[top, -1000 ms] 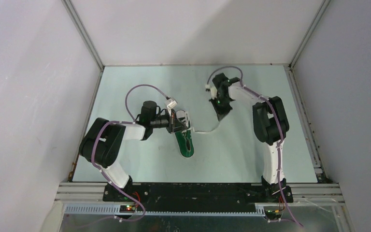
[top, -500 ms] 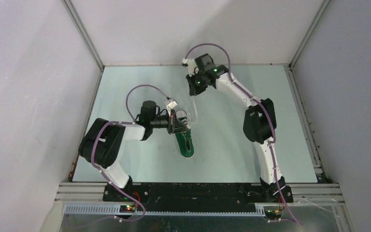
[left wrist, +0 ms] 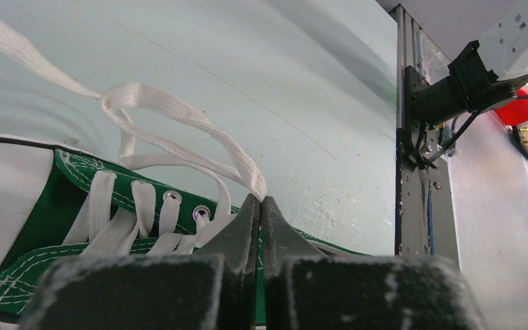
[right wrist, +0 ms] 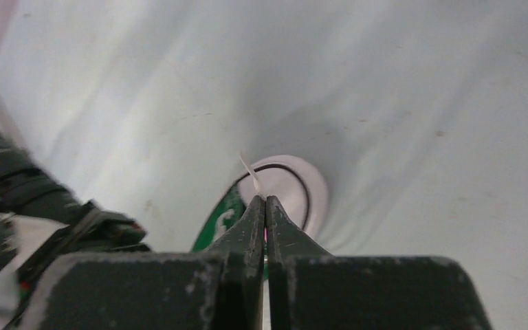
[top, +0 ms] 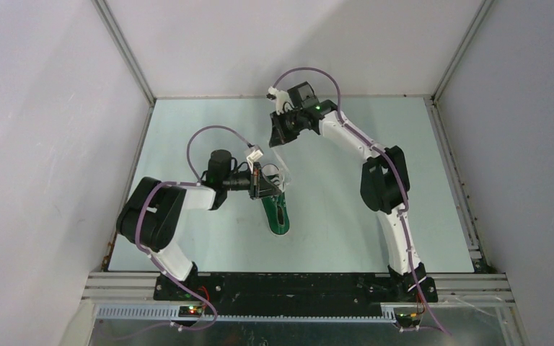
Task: Tie the shoes
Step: Wrap the shoelace around the shoelace.
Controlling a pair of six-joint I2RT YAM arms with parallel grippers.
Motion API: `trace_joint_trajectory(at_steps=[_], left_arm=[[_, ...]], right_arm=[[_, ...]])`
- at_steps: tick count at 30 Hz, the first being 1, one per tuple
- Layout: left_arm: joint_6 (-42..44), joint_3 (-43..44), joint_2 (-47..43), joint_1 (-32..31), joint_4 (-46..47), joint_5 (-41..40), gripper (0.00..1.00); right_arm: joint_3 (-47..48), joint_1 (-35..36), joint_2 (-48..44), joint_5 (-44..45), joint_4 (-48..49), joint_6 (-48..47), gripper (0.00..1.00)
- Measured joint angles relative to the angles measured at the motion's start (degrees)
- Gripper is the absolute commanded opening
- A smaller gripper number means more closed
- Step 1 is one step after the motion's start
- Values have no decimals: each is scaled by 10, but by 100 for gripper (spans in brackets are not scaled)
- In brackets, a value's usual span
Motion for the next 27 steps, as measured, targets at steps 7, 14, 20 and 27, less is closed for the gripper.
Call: trace_joint_trajectory(at_steps=[7, 14, 20, 27], left_arm=[[-12, 0, 0, 0, 16, 3, 4], [-36, 0, 14, 5, 28, -2, 4], [-61, 2, 47, 24, 32, -13, 3], [-95, 18, 71, 41, 36, -16, 4]], right_arm=[[-57, 12, -38, -106, 39, 64, 0], [-136, 13, -94, -215, 74, 117, 0], [-178, -6, -126, -302, 89, 128, 0], [-202, -16, -135, -352, 81, 105, 0]])
